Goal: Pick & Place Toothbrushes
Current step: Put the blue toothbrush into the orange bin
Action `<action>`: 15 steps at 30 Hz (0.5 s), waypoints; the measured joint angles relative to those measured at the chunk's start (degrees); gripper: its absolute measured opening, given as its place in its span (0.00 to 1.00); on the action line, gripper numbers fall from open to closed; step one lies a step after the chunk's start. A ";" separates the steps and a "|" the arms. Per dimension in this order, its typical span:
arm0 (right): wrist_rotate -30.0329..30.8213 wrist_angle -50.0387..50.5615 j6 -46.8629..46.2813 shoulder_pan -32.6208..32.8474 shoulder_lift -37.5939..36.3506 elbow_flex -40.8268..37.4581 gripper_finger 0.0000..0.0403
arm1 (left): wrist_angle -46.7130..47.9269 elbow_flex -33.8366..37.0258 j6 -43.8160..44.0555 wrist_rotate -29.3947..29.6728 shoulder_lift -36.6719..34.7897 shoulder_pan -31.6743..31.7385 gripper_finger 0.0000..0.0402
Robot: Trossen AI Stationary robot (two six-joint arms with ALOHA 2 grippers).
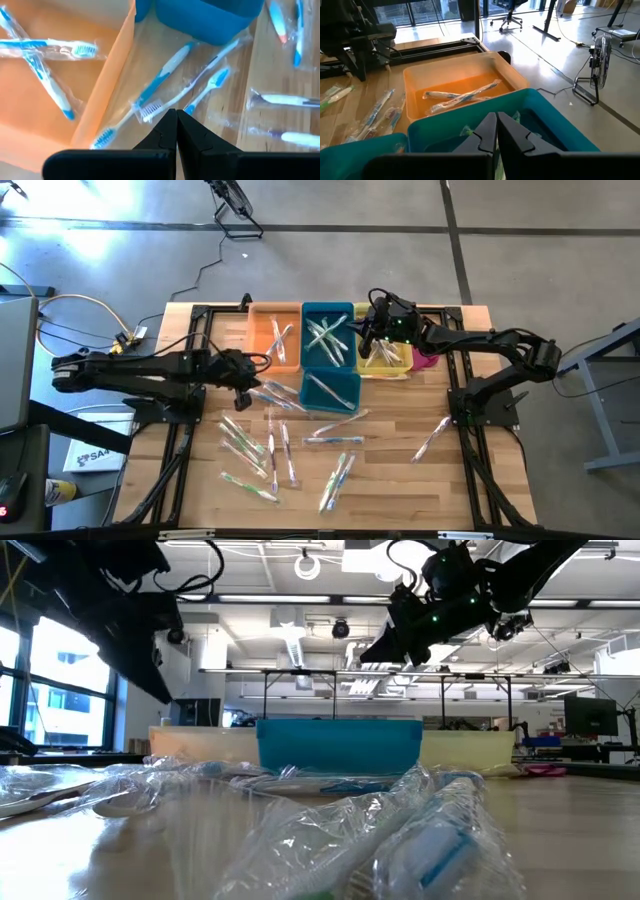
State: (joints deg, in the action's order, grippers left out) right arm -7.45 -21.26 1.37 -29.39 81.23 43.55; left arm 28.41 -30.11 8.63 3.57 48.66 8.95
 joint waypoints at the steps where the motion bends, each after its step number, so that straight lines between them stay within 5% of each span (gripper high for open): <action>1: -0.02 0.00 0.00 0.00 0.00 0.00 0.02 | -0.26 0.00 0.65 0.00 0.44 0.00 0.00; 15: -0.17 0.02 0.00 0.00 0.00 0.00 0.02 | -0.34 -0.02 2.62 0.31 4.09 0.02 0.05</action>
State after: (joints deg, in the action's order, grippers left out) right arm -7.62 -21.23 1.37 -29.39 81.23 43.55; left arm 28.07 -30.13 11.25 3.88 52.75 8.97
